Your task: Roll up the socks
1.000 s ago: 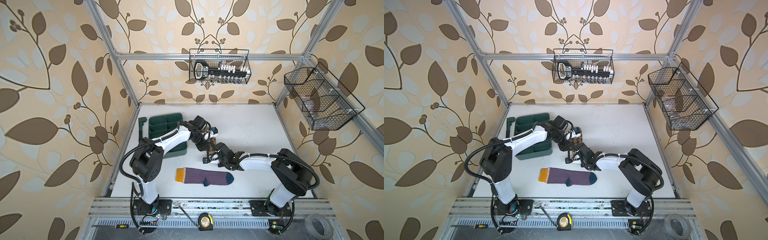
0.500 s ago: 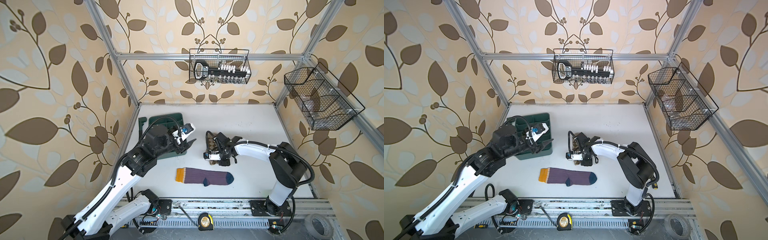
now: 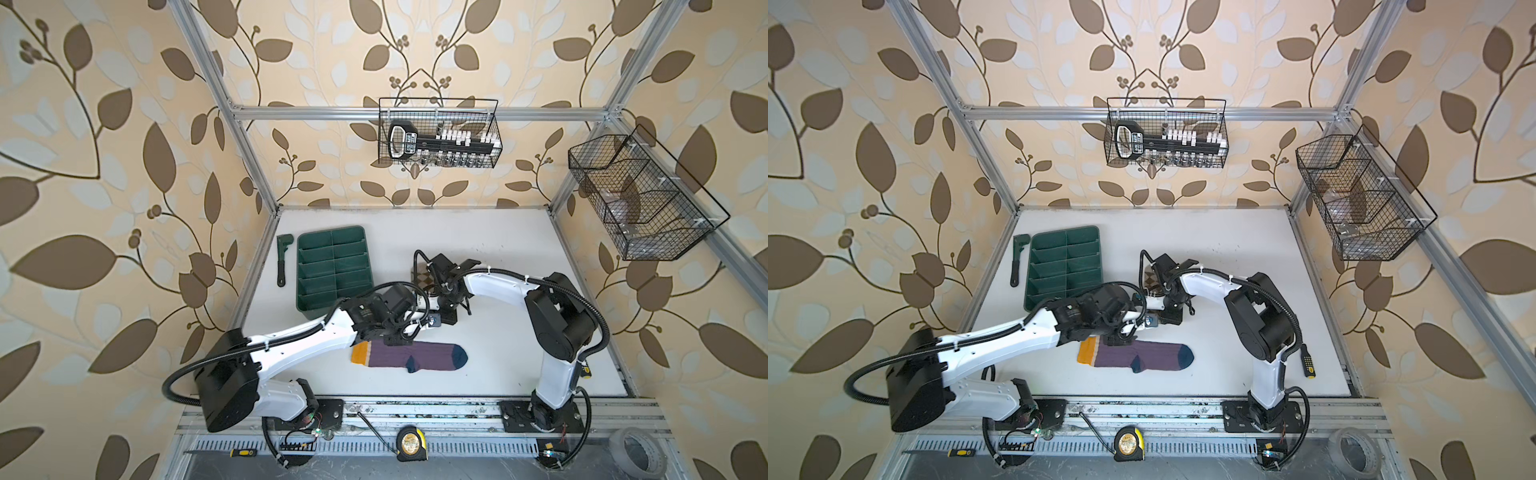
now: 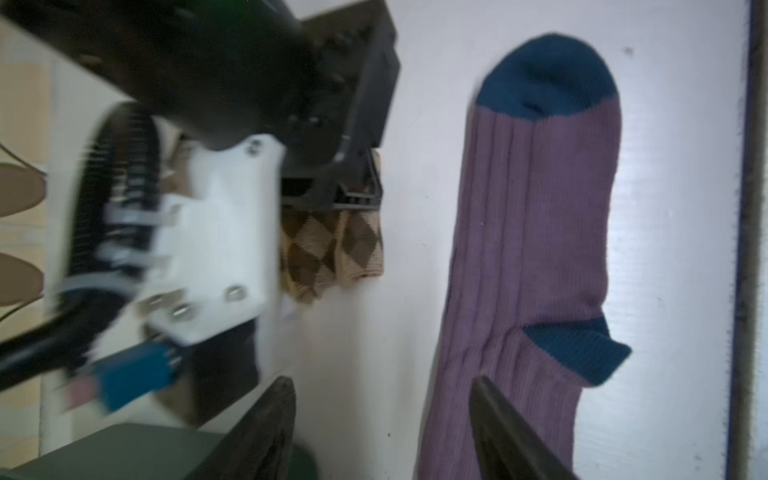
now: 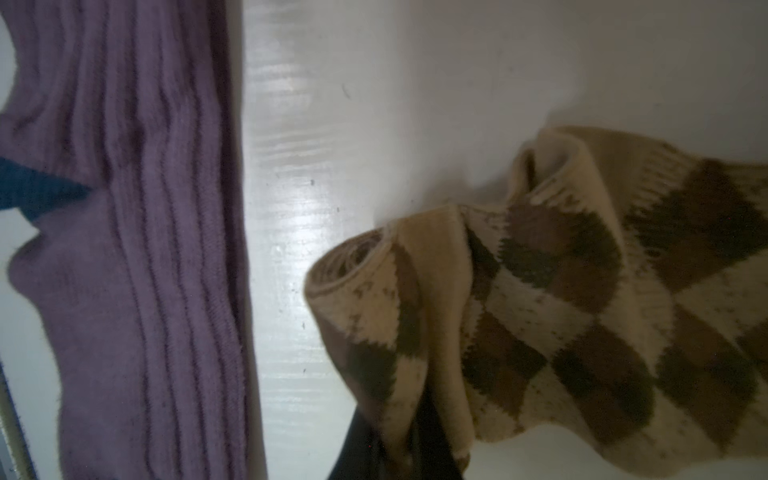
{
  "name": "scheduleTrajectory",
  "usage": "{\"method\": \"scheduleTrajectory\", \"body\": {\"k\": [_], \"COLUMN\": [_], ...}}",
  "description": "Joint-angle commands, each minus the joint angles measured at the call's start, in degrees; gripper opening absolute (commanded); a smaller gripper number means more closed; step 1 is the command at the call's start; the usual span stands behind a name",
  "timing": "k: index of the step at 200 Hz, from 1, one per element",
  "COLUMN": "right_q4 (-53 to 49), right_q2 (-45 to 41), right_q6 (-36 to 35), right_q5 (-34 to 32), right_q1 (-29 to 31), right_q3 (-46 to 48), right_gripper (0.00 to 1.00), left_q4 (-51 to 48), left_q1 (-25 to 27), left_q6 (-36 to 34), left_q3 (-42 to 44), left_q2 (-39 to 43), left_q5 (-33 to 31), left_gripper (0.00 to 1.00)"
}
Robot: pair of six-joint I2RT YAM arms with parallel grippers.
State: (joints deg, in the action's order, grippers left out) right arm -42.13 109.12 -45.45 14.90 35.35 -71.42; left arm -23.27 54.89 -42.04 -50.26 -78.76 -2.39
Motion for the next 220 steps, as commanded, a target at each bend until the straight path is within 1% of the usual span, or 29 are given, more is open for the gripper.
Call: {"method": "scheduleTrajectory", "body": {"k": [1,30,42,57,73,83,96,104,121,137,151,163,174,186,207,213,216,220], "right_q4": [-0.18,-0.76,-0.76,-0.75,-1.23,-1.46,-1.68,-1.97,-2.44,-2.77,-2.83,-2.95,-3.06,-4.38,-3.35,-2.66,-2.24,-1.55], "right_q2": [4.38,6.03,6.22,6.23,6.15,5.87,5.45,5.19,4.63,4.35,4.04,3.53,2.79,1.82,-1.93,-3.34,-4.1,-5.11], "right_q6": [-0.69,0.02,0.01,0.06,0.09,0.08,0.24,0.29,0.35,0.71,1.65,2.08,3.07,4.1,6.16,6.37,6.68,7.06], "right_q5": [1.08,1.76,2.02,2.42,2.75,2.9,3.12,3.29,3.94,4.56,4.79,4.79,4.41,5.36,5.59,5.0,4.44,3.54], "right_q1": [-0.36,-0.92,-0.91,-1.05,-1.05,-1.14,-1.22,-1.3,-1.43,-1.96,-2.54,-2.66,-2.66,-2.84,-2.95,-2.97,-2.95,-2.93], "right_q3": [-1.63,-2.41,-2.2,-1.98,-2.06,-2.07,-2.06,-2.05,-2.06,-2.06,-2.06,-1.89,-1.6,-1.71,0.04,2.12,2.83,3.56], "right_gripper": [0.07,0.07,0.07,0.07,0.07,0.07,0.07,0.07,0.07,0.07,0.07,0.08,0.1,0.13,0.27,0.31,0.36,0.39], "left_q4": [8.47,12.54,15.43,19.02,21.76,22.39,23.23,23.93,24.89,24.6,24.37,23.83,22.49,19.33,15.84,15.04,14.65,13.96], "left_q1": [2.65,3.57,3.6,3.55,3.38,2.97,2.31,2.08,1.87,1.7,1.22,0.32,-0.81,-2.52,-5.7,-6.49,-6.88,-7.38], "left_q6": [-1.2,0.59,0.95,0.99,0.67,1.14,2.19,2.68,3.16,3.66,3.88,4.36,4.34,2.94,0.53,0.14,-0.07,-0.36], "left_q3": [-0.5,-1.09,-0.89,-0.89,-1.45,-2.25,-2.83,-2.96,-2.81,-2.74,-2.4,-2.43,-2.8,-3.66,-5.1,-5.64,-5.88,-6.21], "left_q2": [-2.04,-8.56,-10.7,-13.9,-17.83,-20.13,-22.18,-22.93,-23.73,-23.71,-23.38,-23.15,-22.69,-22.34,-22.47,-22.57,-22.64,-22.77], "left_q5": [-6.5,-9.66,-12.13,-16.67,-21.69,-23.87,-25.37,-25.75,-25.6,-25.21,-24.63,-23.94,-22.5,-18.49,-13.02,-11.62,-10.84,-9.71], "left_gripper": [0.64,0.6,0.6,0.58,0.53,0.48,0.44,0.4,0.34,0.25,0.14,0.0,0.0,0.0,0.0,0.0,0.0,0.0]}}
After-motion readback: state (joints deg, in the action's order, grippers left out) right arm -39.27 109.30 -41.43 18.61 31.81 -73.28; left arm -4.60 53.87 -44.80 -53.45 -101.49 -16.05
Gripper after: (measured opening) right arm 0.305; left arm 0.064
